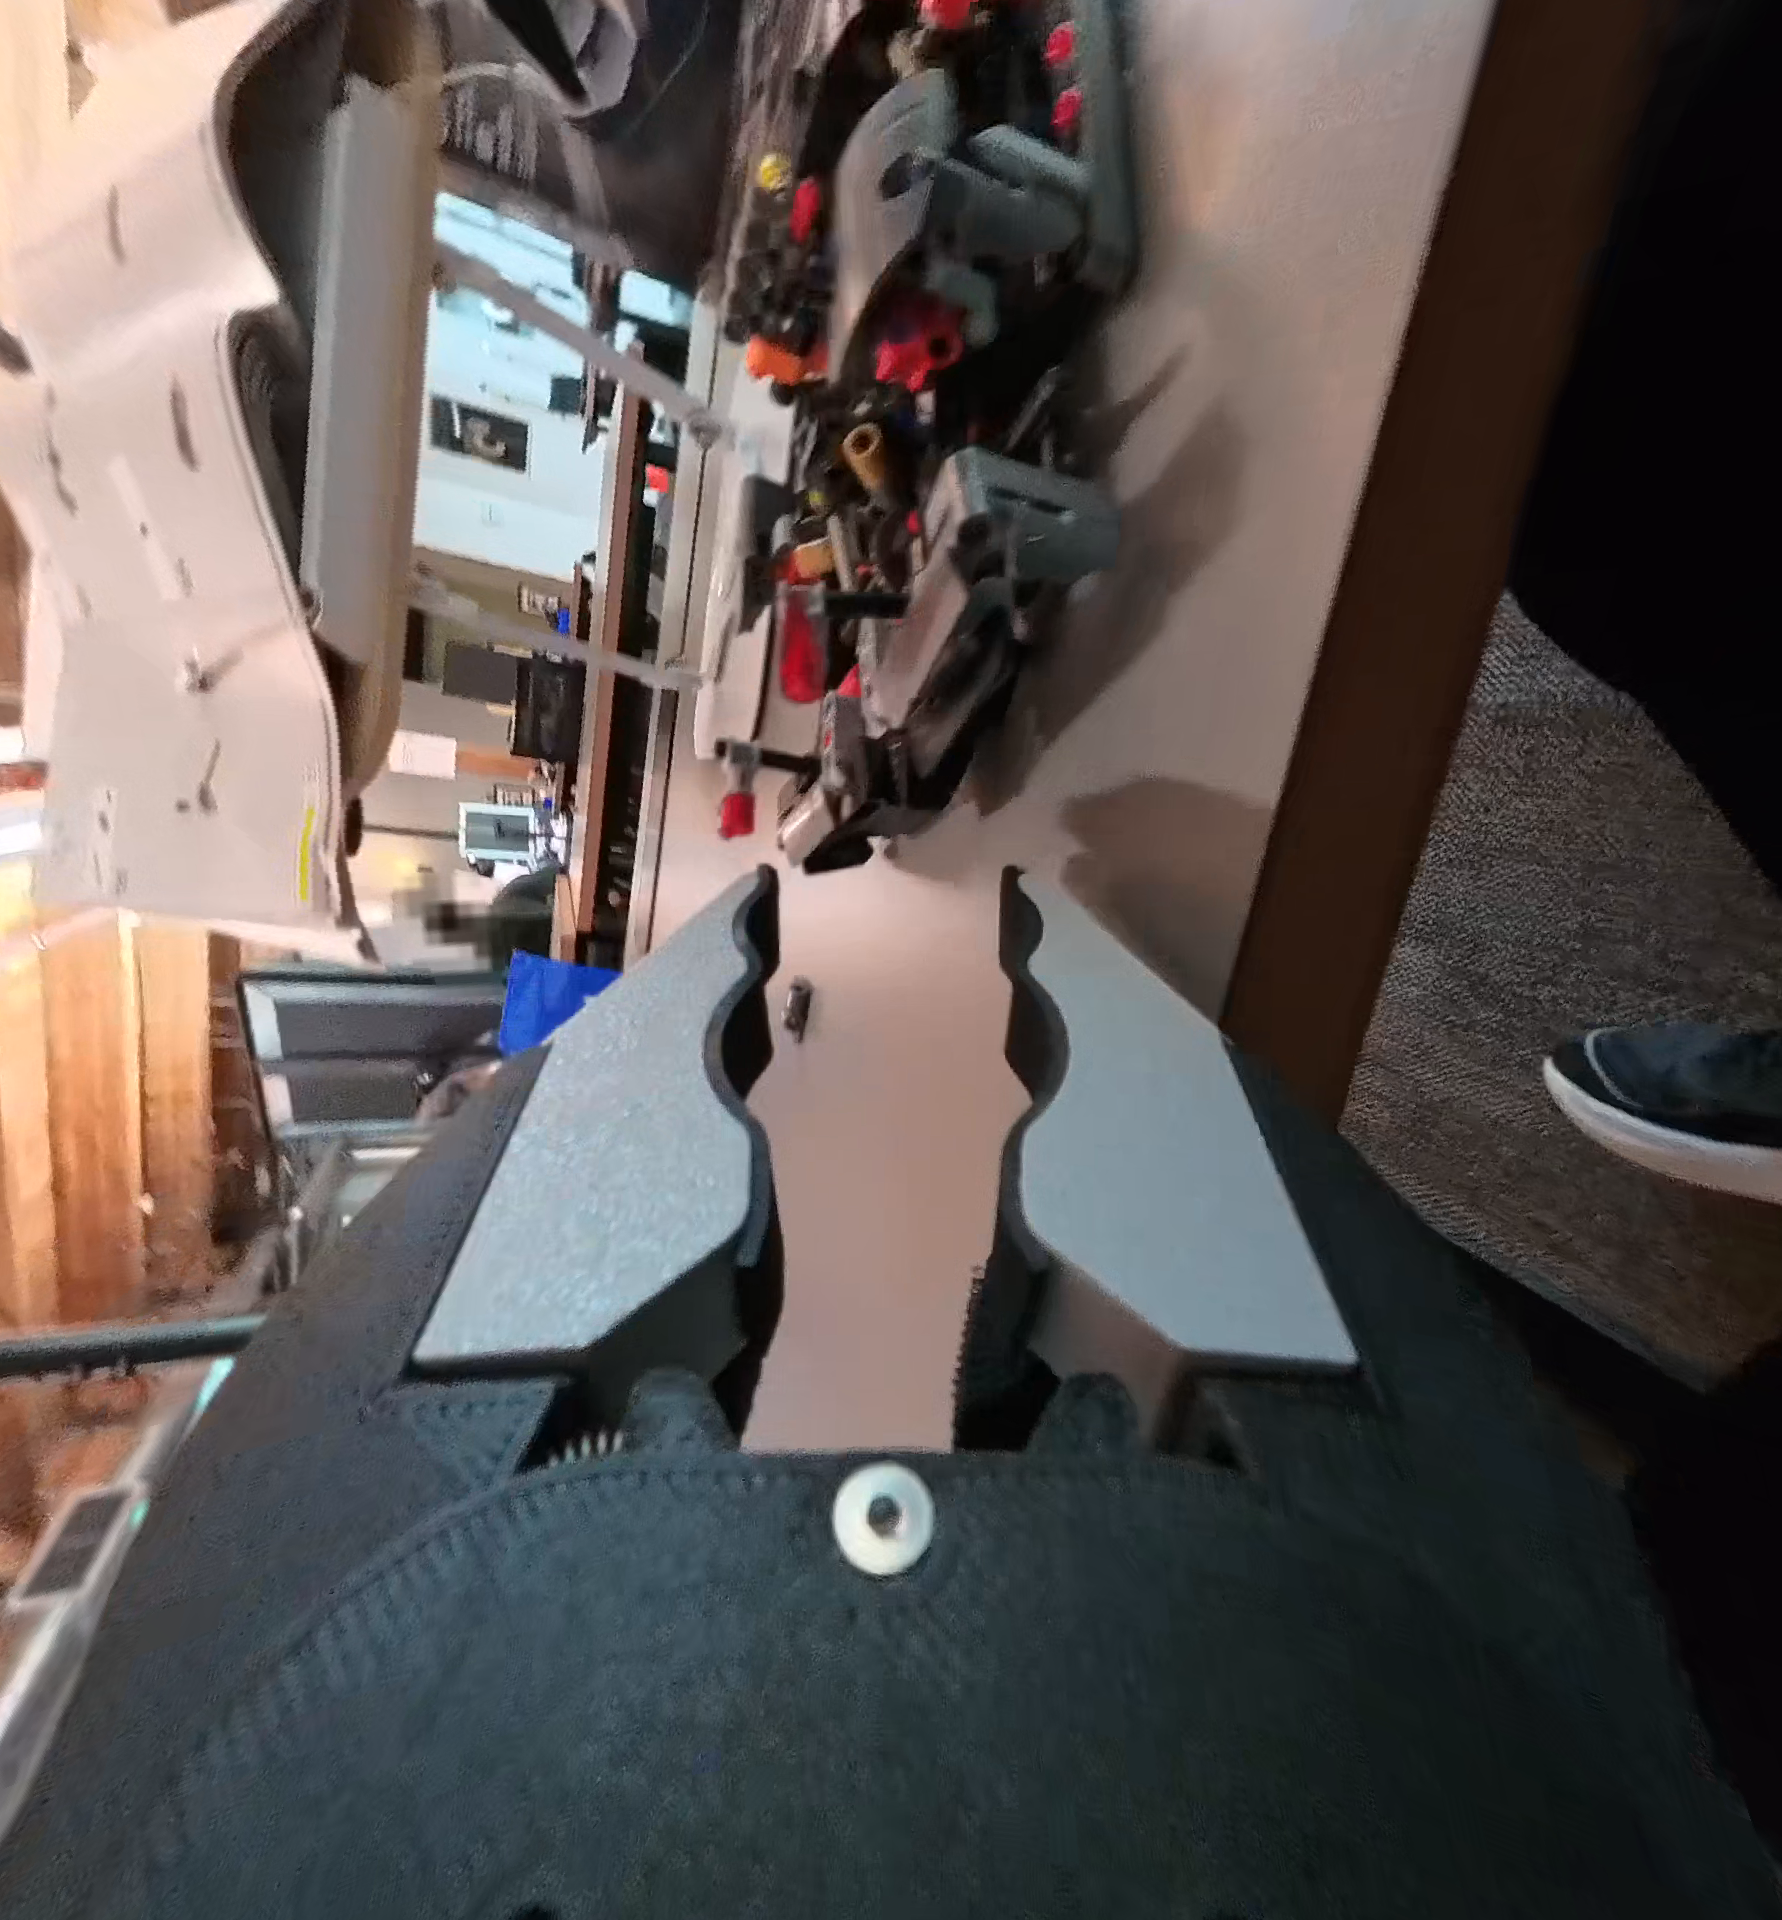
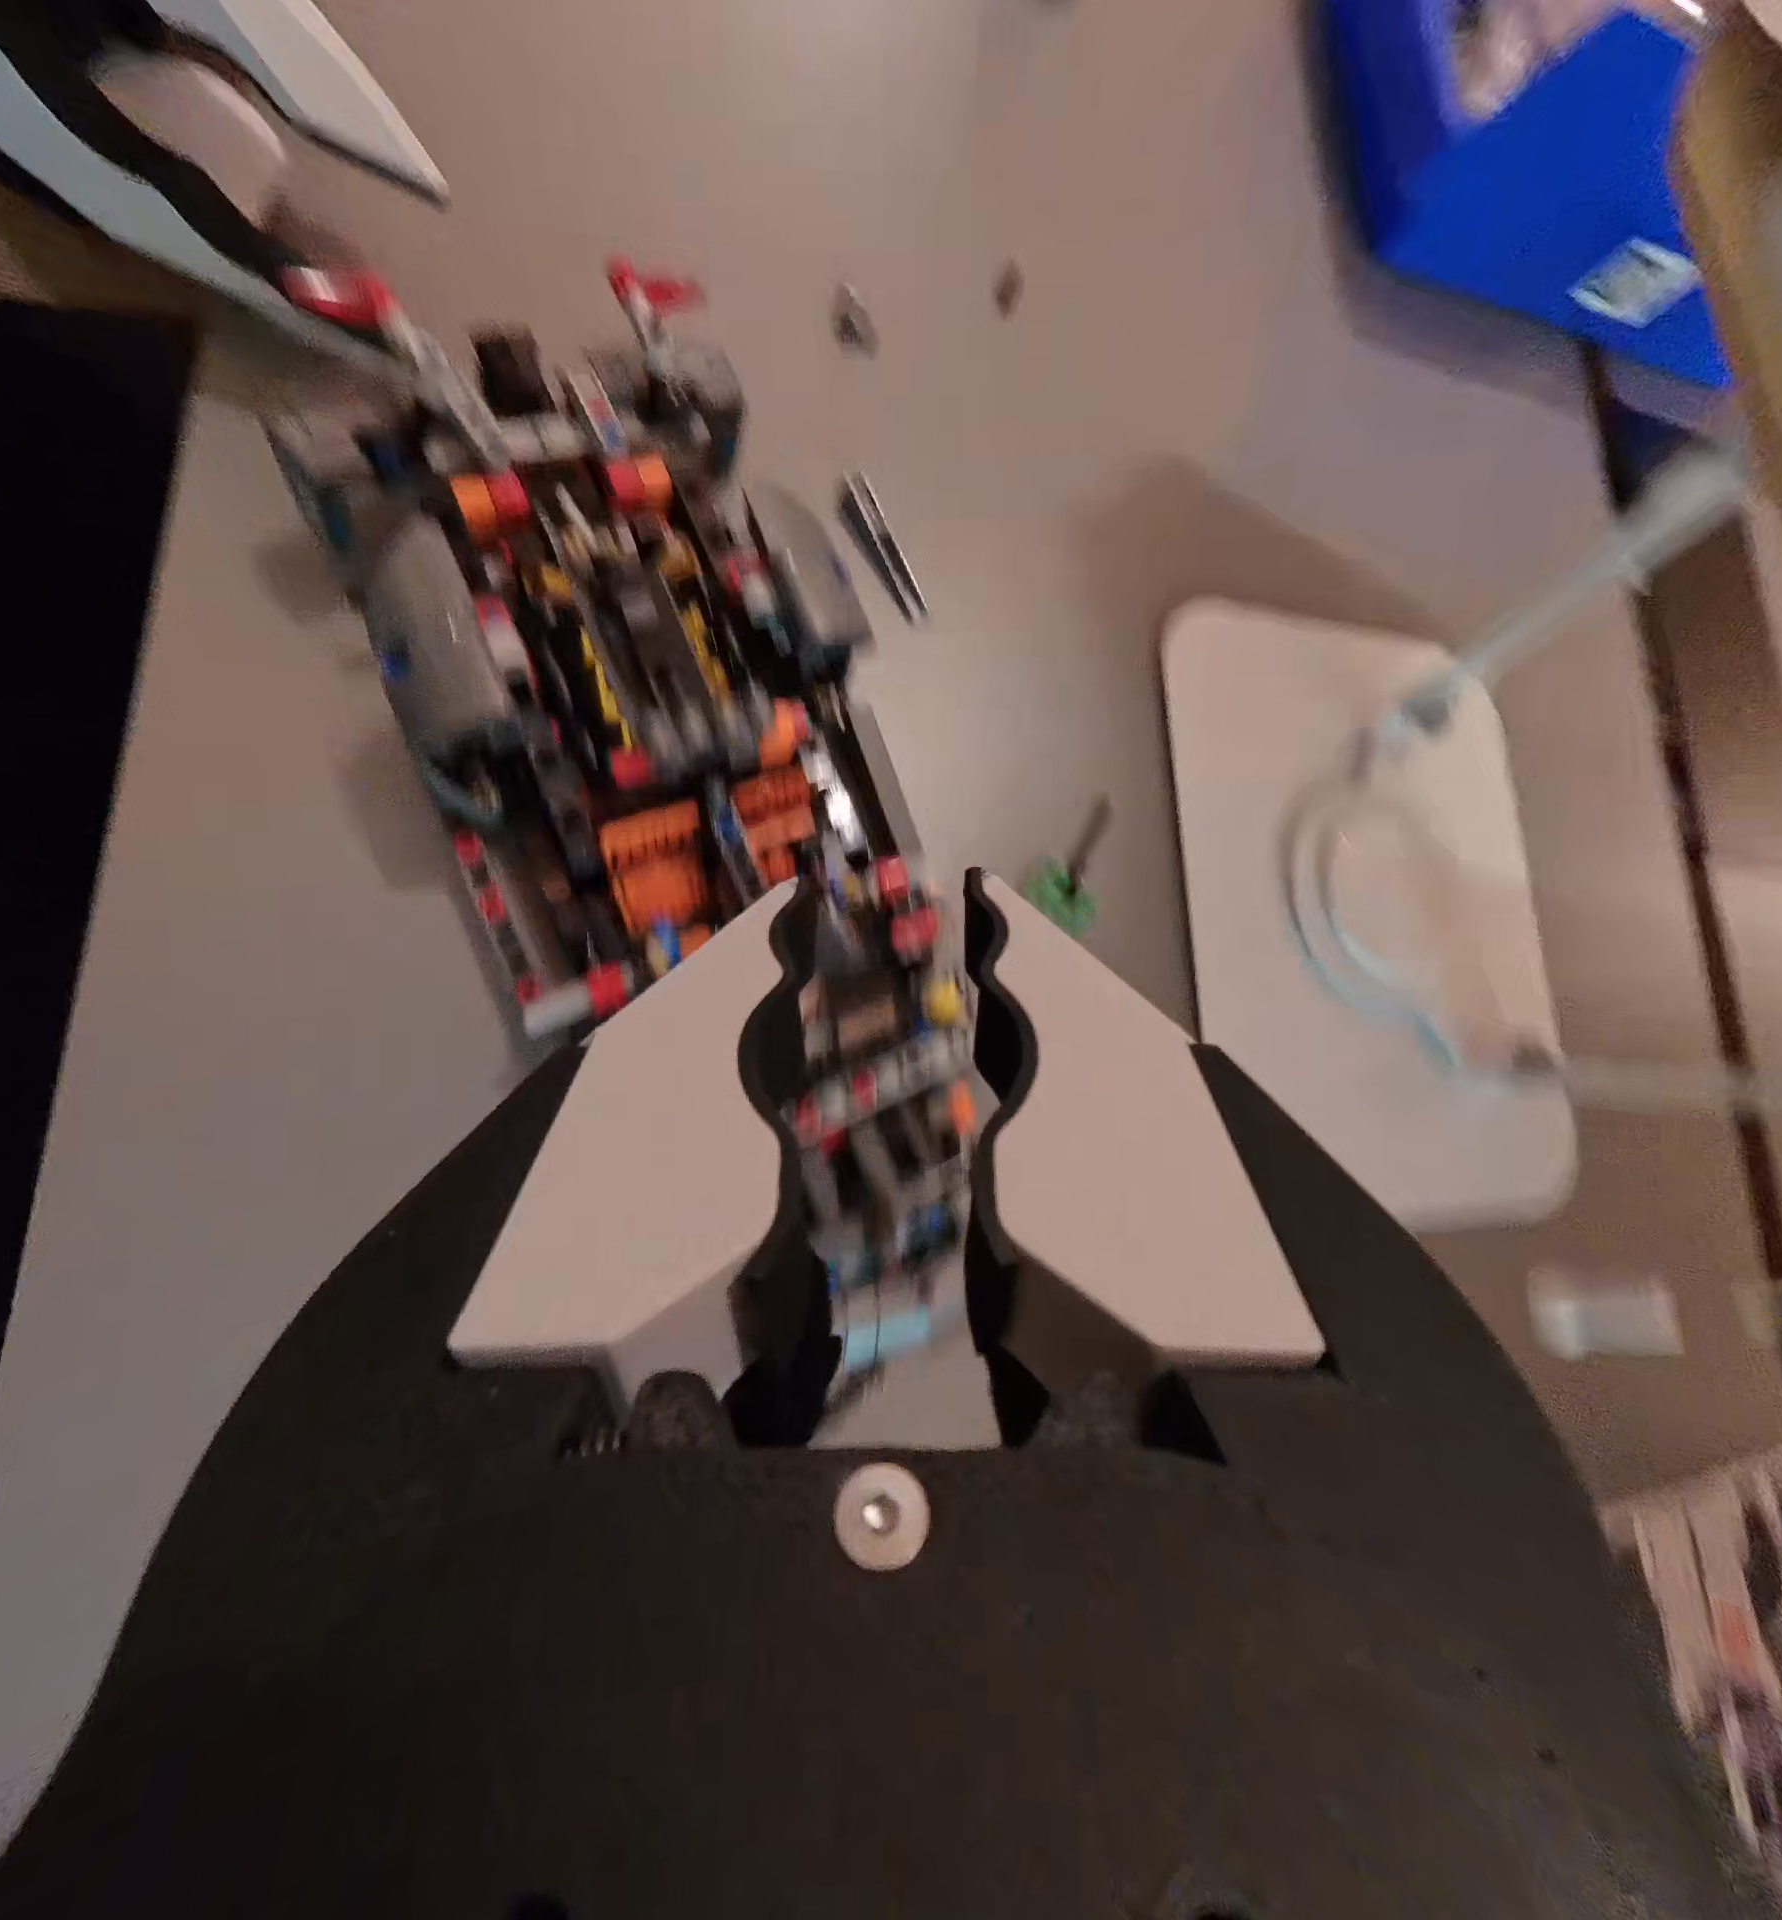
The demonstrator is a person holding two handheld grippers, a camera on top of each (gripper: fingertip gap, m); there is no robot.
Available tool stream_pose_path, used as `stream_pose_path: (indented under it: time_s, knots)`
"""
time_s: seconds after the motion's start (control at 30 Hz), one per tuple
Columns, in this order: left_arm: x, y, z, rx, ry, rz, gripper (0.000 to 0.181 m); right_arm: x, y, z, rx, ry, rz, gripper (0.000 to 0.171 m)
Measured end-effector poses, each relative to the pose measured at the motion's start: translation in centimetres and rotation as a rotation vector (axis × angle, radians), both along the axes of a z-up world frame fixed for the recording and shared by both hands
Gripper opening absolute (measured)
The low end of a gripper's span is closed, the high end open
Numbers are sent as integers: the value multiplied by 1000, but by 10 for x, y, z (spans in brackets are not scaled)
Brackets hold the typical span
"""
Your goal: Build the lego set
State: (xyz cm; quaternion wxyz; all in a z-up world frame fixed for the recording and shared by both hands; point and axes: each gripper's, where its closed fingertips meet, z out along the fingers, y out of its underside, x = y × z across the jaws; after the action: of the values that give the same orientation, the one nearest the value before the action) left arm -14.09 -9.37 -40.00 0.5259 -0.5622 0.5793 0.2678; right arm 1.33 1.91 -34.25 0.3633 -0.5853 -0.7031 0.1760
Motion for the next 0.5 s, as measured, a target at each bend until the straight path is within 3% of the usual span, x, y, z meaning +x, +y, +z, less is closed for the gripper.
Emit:
stream_pose_path:
  time_s: [0.2,0.4,0.5]
  knots:
    - [-14,-1,12,-65,-185,114,40,-113,20,-36,-108,-131,234,20]
    - [-30,9,38,-87,-326,144,39,-141,20,-82,-246,-295,352,26]
    - [-36,26,47,-89,-350,130,36,-144,19,-87,-255,-321,362,5]
